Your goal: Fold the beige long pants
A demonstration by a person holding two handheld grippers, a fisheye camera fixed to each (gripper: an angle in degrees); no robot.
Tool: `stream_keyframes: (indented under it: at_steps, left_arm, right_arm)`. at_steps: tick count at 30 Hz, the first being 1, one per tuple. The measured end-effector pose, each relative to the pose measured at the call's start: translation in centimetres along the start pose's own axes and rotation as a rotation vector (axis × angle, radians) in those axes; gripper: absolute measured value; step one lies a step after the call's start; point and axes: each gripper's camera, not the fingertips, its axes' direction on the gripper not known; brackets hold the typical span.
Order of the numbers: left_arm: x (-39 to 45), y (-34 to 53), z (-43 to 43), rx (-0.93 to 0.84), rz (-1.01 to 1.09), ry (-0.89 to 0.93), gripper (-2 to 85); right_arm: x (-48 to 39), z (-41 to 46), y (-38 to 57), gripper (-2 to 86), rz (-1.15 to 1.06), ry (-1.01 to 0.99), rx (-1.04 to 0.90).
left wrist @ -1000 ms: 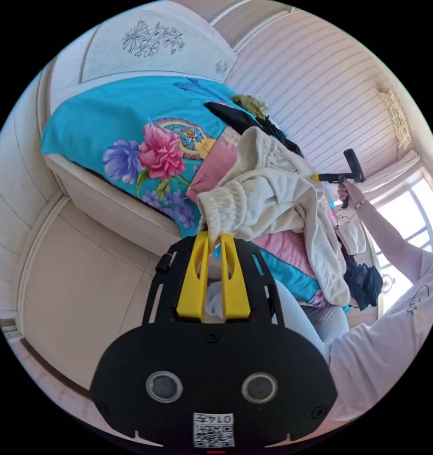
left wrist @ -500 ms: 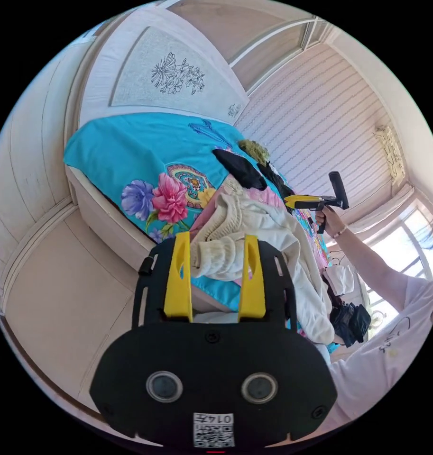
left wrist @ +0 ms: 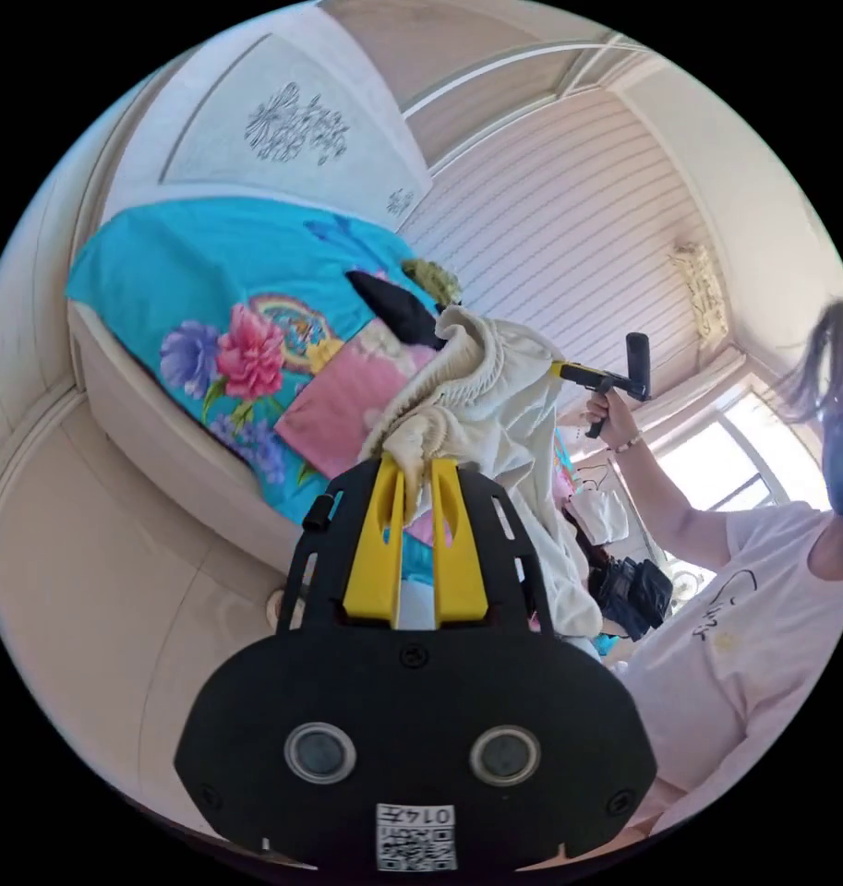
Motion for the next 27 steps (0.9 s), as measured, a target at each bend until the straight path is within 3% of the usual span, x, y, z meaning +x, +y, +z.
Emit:
stream_keyframes:
  at_steps: [2,5,8,10,12,18,23,27]
  left_arm:
    - [2.5,-2.8,-1.1,0.051,0.093,-0.029,4.8]
    - [4.4,-8.3,0.4,0.022,0.246,-0.237,5.8]
    - [1.1,-12.2,5.7,-0.121,0.172,-0.382,7.5]
    - [-1.8,-12.1,8.6,-0.209,0.039,-0.376,8.6]
    - [-2.0,-9.8,10.4,-0.261,0.006,-0.407,10.5]
    - [5.8,-0.4,8.5,-0.121,0.144,-0.418,8.5]
    - [13.9,3.8,10.6,-0.06,0.312,-0.285,5.4]
    - [21.8,4.4,19.5,-0.194,0.52,-0.073,-0.1]
  right_arm:
    - [-0.6,-5.4,-1.4,3.8,-0.096,0.076,0.075]
    - [0.4,-7.0,-5.8,4.6,-0.164,0.175,0.032]
    - [4.0,-1.4,-9.4,6.3,-0.072,0.258,-0.084]
    - [6.1,2.8,-8.7,8.2,0.029,0.272,-0.235]
    - [6.6,4.7,-5.6,10.2,0.066,0.258,-0.265]
    - [6.1,0.6,17.4,10.8,0.181,0.252,-0.142]
    - [3.2,-3.7,45.3,9.3,0.69,0.387,-0.208]
    - [-0.4,-6.4,59.1,9.3,0.988,0.367,-0.083]
